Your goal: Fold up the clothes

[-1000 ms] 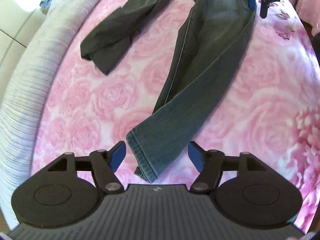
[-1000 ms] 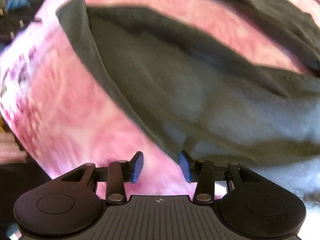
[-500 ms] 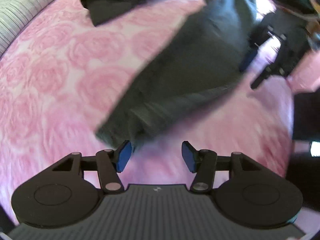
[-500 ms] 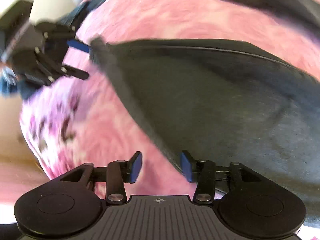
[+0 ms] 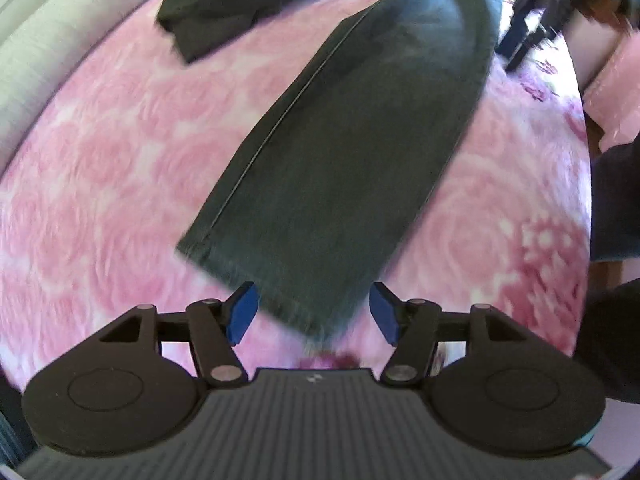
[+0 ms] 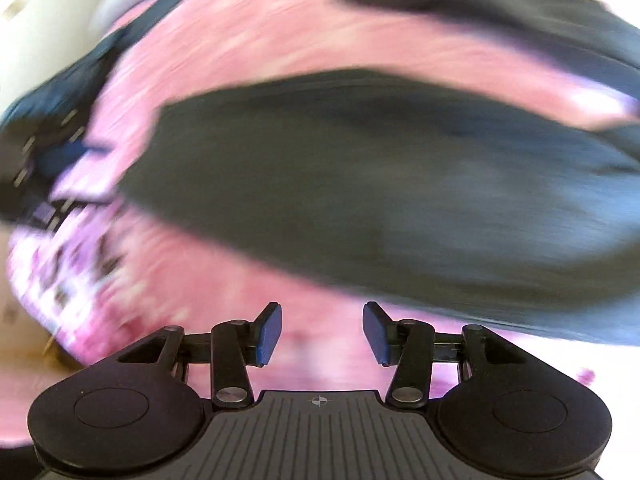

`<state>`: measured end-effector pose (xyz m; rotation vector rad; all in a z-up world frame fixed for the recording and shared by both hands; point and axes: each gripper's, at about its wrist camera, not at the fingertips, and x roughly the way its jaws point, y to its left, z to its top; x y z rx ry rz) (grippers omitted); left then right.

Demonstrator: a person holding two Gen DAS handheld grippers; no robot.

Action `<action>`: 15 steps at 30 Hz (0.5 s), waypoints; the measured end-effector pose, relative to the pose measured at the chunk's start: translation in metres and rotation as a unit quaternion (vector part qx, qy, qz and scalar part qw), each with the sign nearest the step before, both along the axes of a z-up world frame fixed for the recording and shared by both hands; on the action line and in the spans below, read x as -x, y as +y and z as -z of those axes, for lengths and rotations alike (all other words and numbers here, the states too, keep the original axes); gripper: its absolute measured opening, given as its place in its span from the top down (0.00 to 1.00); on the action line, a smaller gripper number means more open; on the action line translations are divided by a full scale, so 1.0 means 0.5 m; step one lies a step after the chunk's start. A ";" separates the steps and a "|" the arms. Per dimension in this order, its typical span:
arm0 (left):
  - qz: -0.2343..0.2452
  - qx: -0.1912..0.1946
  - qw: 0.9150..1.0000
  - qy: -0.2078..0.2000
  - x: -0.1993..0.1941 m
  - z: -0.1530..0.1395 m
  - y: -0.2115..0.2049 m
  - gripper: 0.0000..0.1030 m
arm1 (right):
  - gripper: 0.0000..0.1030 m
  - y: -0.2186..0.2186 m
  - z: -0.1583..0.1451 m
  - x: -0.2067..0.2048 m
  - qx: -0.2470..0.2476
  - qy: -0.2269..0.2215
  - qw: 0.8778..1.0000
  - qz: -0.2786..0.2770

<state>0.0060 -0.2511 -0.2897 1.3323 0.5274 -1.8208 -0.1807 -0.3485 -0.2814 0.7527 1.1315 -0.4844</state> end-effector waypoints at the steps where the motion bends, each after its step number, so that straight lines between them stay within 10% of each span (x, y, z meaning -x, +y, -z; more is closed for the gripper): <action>1: 0.023 0.004 1.000 -0.007 0.021 0.007 0.008 0.40 | 0.53 -0.021 -0.006 0.029 0.010 0.006 0.999 0.034; 9: 0.093 0.039 0.979 -0.178 0.142 0.100 0.078 0.43 | 0.52 -0.166 -0.028 0.319 0.048 0.029 0.957 0.285; 15: 0.064 0.024 0.969 -0.239 0.173 0.122 0.047 0.53 | 0.52 -0.198 -0.025 0.449 0.054 0.040 0.942 0.330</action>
